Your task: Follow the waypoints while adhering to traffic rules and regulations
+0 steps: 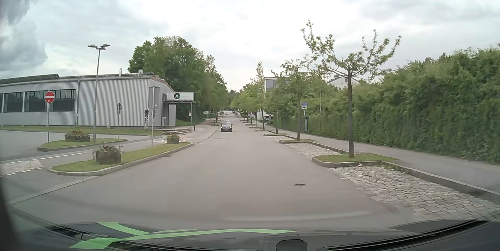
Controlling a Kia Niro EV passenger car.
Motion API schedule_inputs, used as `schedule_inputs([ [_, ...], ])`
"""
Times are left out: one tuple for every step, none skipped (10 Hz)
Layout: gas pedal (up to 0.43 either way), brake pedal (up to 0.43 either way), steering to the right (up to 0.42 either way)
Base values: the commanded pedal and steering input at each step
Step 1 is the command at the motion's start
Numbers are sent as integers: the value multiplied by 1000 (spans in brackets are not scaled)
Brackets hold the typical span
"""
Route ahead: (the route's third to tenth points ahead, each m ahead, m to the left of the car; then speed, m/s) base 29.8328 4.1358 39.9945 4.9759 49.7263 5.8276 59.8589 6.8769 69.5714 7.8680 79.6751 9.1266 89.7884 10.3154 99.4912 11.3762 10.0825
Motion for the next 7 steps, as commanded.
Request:
schedule_inputs([
  [39, 0, -23],
  [0, 0, -23],
  [0, 0, -21],
  [0, 0, -20],
  [0, 0, -17],
  [8, 0, -15],
  [8, 0, -13],
])
